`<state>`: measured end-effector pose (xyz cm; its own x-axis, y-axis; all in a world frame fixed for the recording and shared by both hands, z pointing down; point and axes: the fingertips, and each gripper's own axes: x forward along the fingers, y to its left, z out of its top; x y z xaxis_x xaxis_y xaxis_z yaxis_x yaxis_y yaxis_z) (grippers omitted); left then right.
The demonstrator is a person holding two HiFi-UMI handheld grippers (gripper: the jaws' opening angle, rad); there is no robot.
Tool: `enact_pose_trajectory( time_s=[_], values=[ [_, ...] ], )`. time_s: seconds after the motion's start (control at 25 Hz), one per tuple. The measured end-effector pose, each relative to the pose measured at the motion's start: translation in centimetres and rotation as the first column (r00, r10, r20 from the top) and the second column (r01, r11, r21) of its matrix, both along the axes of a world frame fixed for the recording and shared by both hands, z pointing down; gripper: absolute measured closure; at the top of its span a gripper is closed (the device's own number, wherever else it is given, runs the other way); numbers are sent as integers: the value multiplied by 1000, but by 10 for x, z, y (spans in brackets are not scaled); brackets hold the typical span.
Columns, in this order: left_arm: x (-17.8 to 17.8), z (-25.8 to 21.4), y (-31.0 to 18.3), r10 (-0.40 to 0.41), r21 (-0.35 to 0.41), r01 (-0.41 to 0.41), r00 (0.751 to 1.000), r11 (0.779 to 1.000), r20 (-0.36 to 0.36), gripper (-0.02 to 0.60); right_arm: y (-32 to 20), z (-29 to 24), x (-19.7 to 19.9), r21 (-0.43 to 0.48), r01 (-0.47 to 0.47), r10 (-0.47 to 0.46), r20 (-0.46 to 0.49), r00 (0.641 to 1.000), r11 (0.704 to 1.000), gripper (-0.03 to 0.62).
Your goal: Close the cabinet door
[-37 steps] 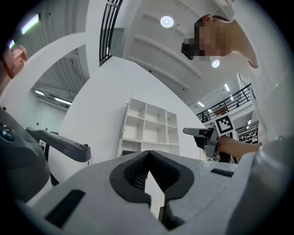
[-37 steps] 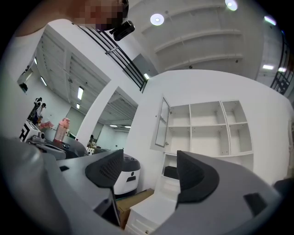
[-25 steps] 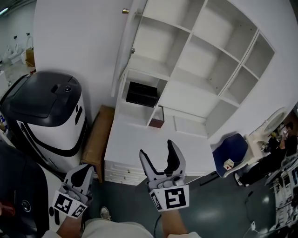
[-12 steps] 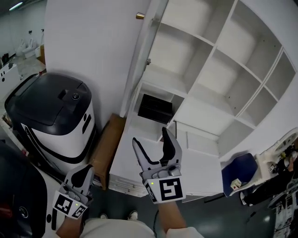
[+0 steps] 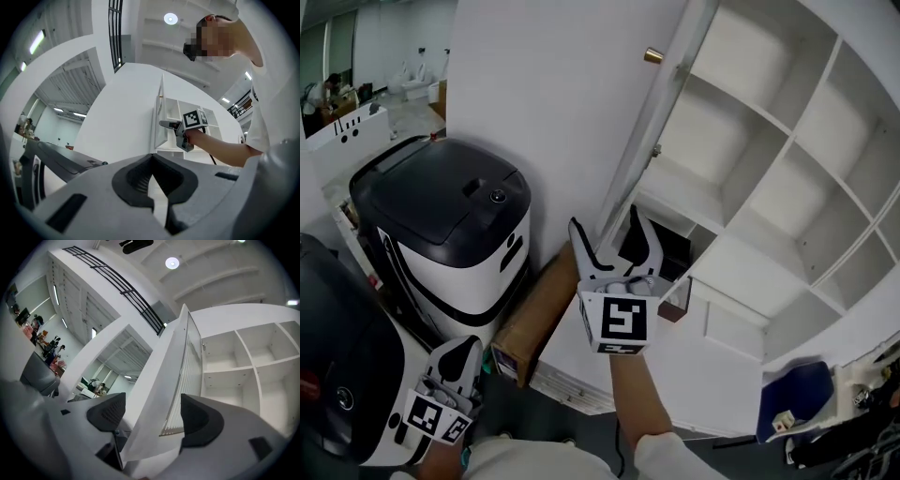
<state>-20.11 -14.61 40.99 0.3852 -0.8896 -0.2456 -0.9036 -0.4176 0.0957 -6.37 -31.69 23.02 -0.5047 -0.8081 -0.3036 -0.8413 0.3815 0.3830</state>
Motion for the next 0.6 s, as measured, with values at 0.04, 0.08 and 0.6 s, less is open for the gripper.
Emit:
enact_pose_trajectory(
  time_s=[0.04, 0.08, 0.6],
  values=[
    [-4, 2, 2, -18, -5, 18, 1000, 1000, -2, 578, -5, 0, 0, 0, -4, 4, 8, 1000, 1000, 260],
    [-9, 3, 3, -34, -10, 34, 999, 999, -3, 578, -9, -1, 0, 0, -9, 9, 14, 1000, 1000, 260],
    [-26, 1, 15, -83, -13, 83, 996, 996, 12, 578, -18, -13, -4, 87, -100, 97, 36, 995, 991, 354]
  ],
)
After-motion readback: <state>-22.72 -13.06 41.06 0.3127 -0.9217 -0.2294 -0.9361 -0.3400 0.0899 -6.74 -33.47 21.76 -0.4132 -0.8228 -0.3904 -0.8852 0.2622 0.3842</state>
